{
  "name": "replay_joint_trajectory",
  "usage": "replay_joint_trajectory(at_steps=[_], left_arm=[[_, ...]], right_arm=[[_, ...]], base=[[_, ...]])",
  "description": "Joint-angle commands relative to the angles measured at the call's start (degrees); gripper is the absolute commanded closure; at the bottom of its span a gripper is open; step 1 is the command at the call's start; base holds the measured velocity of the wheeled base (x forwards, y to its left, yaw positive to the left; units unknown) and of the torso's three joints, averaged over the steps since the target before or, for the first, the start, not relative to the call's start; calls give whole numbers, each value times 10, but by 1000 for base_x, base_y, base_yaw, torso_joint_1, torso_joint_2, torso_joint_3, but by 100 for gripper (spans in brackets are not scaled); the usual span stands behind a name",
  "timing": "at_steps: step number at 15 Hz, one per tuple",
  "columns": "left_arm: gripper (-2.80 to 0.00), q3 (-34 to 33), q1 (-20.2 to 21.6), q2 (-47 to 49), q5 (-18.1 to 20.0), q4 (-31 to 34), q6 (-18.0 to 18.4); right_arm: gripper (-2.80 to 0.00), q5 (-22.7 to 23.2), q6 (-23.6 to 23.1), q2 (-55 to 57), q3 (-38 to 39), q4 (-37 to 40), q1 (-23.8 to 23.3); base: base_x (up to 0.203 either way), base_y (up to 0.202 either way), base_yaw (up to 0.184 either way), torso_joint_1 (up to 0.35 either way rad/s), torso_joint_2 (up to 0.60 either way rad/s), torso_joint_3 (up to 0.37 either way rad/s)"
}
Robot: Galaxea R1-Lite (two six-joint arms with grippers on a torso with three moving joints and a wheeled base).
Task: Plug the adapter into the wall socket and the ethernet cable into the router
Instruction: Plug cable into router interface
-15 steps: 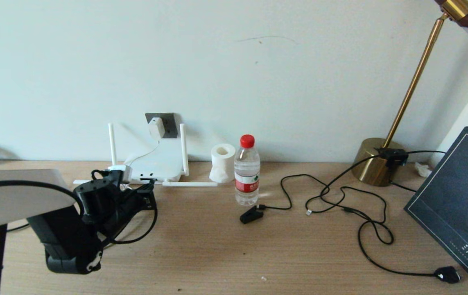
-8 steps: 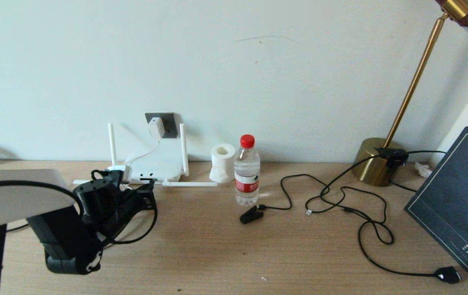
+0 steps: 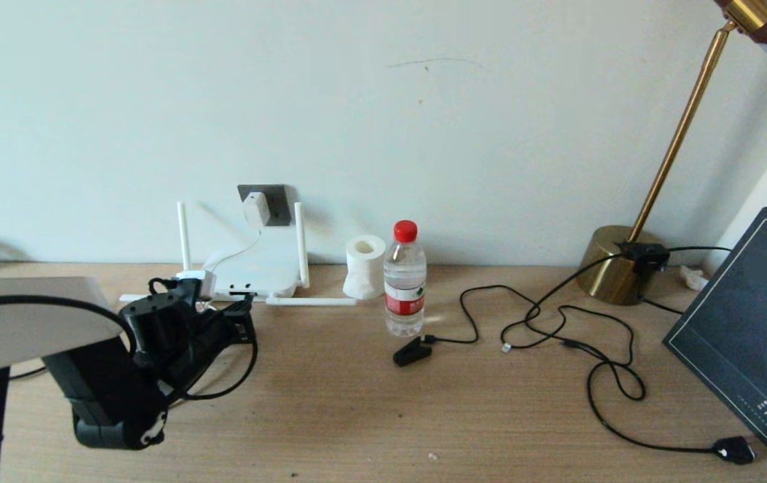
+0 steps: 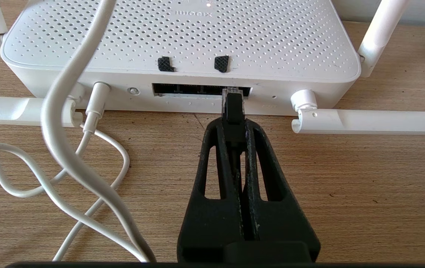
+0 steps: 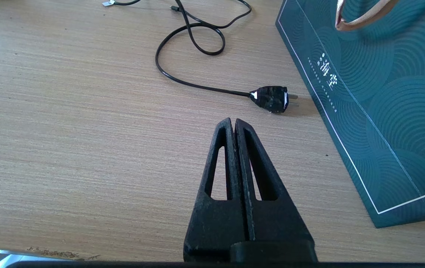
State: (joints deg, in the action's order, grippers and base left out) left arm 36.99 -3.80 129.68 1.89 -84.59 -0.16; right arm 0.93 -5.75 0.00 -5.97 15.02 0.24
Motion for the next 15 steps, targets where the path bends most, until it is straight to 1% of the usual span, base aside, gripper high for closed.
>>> replay_joint_trajectory(at_steps=[1,15], left_arm=[[0,-1,0,-4,0,-5,0],[0,-4,0,-7,-1,-6,1]], right_arm=[[0,0,0,1,0,1,0],[0,0,0,1,0,1,0]], base=[[0,0,0,0,0,0],[0,0,0,0,0,0]])
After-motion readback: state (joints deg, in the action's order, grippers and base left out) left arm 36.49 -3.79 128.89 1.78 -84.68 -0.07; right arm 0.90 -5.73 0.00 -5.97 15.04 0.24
